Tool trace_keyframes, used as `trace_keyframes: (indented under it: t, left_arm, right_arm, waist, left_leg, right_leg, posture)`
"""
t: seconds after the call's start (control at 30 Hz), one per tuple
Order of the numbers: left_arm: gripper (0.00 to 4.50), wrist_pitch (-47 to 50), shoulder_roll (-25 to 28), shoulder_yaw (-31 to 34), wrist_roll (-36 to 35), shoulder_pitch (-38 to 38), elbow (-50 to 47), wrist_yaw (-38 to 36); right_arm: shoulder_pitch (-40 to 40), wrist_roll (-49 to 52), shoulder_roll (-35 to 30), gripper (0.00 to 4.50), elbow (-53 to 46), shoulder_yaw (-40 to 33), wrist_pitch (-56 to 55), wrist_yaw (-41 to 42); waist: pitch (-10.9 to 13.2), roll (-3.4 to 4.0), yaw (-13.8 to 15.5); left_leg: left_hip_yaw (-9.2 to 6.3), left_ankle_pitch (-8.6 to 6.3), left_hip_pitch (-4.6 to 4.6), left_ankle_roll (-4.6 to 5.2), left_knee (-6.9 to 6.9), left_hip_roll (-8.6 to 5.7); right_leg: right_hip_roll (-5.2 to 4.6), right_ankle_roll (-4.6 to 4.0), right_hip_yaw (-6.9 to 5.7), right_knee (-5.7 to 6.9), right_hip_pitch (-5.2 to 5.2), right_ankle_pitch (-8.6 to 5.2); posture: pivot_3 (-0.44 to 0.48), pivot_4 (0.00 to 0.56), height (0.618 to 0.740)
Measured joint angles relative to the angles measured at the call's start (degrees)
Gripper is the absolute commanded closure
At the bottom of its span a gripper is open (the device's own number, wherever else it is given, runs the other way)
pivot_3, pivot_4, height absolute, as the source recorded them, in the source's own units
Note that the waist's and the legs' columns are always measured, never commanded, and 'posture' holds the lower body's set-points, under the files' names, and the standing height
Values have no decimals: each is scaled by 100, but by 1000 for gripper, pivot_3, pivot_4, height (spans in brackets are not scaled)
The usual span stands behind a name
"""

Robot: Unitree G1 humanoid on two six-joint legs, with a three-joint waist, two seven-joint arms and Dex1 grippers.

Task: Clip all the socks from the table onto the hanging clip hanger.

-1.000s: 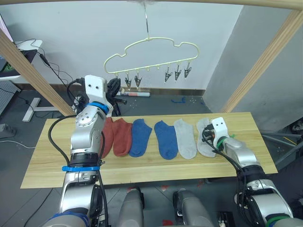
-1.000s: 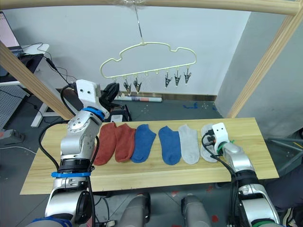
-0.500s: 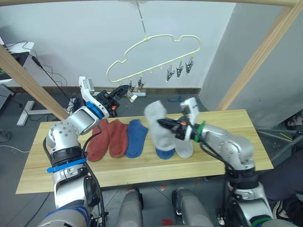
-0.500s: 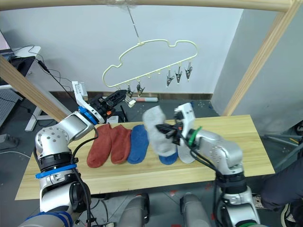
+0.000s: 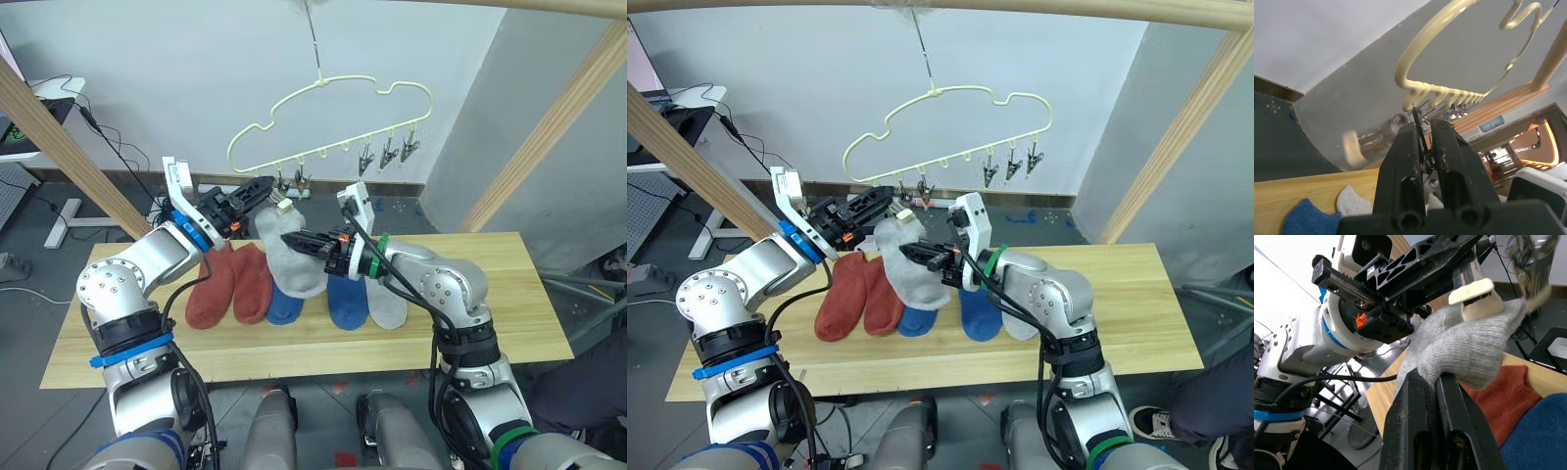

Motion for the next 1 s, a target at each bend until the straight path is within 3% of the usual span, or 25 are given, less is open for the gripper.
trace_keyframes:
  t: [0.4,1.0]
  left_arm:
    - [4470,-156,124,17,-223,-6,155,170]
    - [4470,-214,163,-68,-623,-21,222,323]
  right_arm:
    - [155,612,-318,4478,-577,-160,560,-28]
    - [52,727,-61,4478,-187,-203,256,-341]
  waist:
    - [1,-1,0]
    - [2,-2,-1]
  left_leg:
    - [0,0,-1,-1,-1,0]
    - [-3,-1,-13,0,-1,0]
  right_leg:
    - [0,5,0,-1,-1,-3]
    - [0,13,-2,-4,-9,-8]
  posture:
    - [50,270,740]
    - [57,262,740]
